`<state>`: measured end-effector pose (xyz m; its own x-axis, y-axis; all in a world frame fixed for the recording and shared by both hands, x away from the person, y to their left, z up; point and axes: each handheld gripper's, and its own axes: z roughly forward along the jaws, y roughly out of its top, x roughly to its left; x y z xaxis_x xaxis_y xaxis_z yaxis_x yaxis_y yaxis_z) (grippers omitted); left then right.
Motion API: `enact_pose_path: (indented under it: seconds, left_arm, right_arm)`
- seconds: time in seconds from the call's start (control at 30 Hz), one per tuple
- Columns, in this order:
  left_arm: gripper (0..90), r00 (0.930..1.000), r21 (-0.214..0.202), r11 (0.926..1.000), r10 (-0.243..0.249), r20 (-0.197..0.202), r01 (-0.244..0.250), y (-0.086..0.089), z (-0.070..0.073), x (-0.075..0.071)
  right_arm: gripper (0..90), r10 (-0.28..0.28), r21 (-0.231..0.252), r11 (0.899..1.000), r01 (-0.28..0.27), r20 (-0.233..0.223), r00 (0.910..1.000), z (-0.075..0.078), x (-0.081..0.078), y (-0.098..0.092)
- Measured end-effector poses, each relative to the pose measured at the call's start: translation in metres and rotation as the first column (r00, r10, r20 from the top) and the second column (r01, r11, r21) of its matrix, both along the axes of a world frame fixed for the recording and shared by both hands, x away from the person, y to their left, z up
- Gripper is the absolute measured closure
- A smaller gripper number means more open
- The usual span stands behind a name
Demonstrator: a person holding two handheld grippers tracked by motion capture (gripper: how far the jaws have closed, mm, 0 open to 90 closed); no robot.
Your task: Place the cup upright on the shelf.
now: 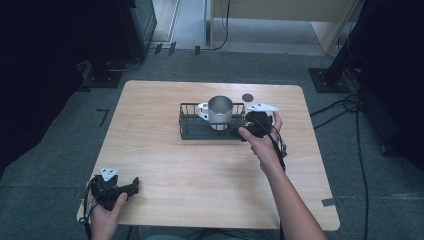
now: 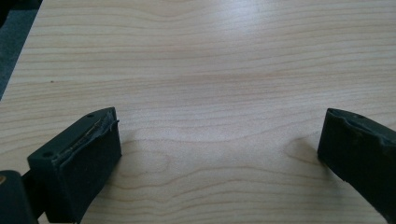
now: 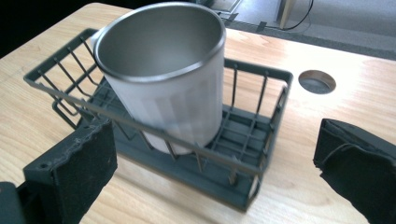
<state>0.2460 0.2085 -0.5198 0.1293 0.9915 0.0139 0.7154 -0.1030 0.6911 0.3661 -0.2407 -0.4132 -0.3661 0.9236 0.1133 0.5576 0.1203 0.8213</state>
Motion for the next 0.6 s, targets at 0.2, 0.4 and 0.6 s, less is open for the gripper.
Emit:
enact_pose_path:
  seconds: [0.2, 0.4, 0.6]
  left_arm:
    - [0.0, 1.0000, 0.000, 1.0000, 0.000, 0.000, 0.000, 0.000, 0.000, 0.000]
    - [0.0, 1.0000, 0.000, 1.0000, 0.000, 0.000, 0.000, 0.000, 0.000, 0.000]
    - [0.0, 1.0000, 0.000, 1.0000, 0.000, 0.000, 0.000, 0.000, 0.000, 0.000]
  right_arm:
    - [0.0, -0.022, 0.006, 1.000, 0.021, 0.014, 0.9997, -0.005, -0.011, -0.016]
    - [0.0, -0.055, 0.004, 0.998, 0.055, 0.026, 0.9981, -0.009, -0.023, -0.031]
    - [0.0, -0.086, 0.020, 0.996, 0.086, 0.020, 0.9961, -0.018, -0.035, -0.045]
